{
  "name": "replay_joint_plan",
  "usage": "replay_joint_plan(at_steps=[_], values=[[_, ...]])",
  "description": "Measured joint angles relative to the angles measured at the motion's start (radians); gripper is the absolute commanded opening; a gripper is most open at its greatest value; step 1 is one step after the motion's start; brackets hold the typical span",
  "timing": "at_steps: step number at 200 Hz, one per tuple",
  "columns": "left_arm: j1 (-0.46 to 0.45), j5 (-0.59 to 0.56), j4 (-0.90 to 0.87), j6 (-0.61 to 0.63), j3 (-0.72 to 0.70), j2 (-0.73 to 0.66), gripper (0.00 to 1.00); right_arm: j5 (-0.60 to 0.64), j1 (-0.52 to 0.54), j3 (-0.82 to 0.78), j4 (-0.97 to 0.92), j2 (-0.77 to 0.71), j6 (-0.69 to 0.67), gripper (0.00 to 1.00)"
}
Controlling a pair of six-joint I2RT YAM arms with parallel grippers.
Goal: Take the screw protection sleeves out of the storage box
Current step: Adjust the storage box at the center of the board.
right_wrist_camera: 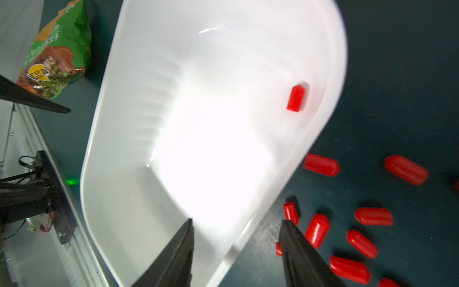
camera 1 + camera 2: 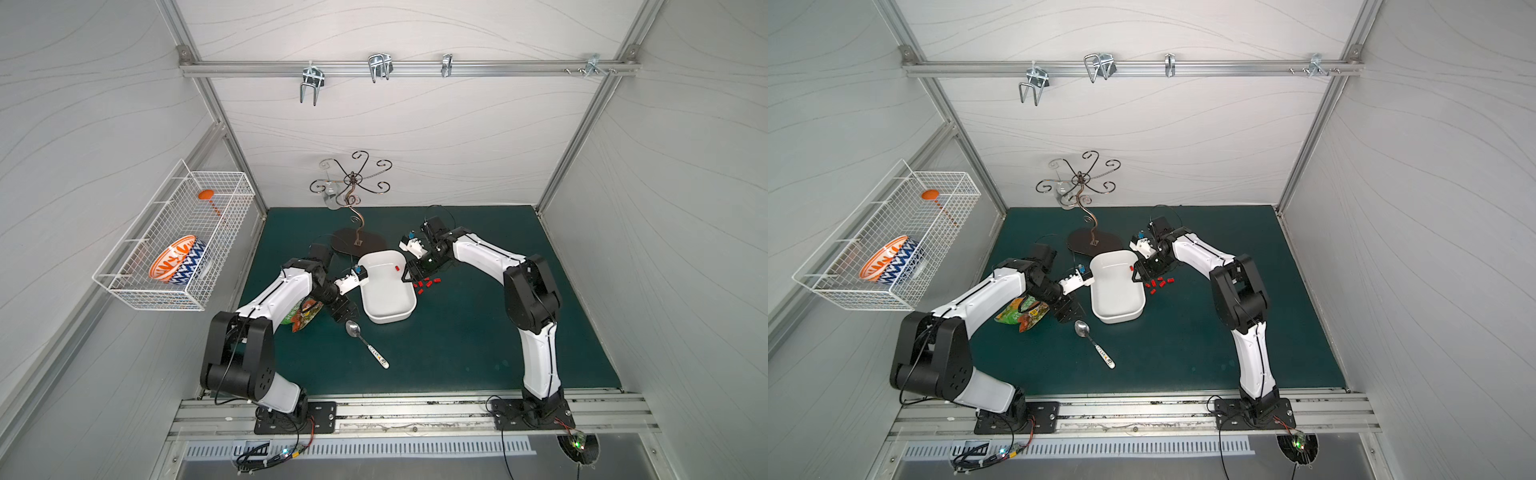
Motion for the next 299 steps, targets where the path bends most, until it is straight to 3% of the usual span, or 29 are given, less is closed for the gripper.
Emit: replay_joint_plan(at_steps=[97,227,248,299], values=[[-0.036,-0.095,0.045,-0.038,0.065,0.110,0.83,-0.164,-0.005,0.001,-0.008,0.011,0.048,0.55],[-0.040,-0.105,0.039,-0.045,0.066,0.110,0.83,-0.210,-0.016,0.001,-0.007,-0.003,0.058,0.54],[-0.040,-0.106,0.029,-0.049,0.068,0.110,0.83,-0.161,-0.016,0.007,-0.012,-0.003,0.058,0.55],[-0.040,-0.110,-0.021,-0.051,0.074,0.077,0.86,0.114,-0.015,0.119,-0.047,-0.004,0.018,0.62]])
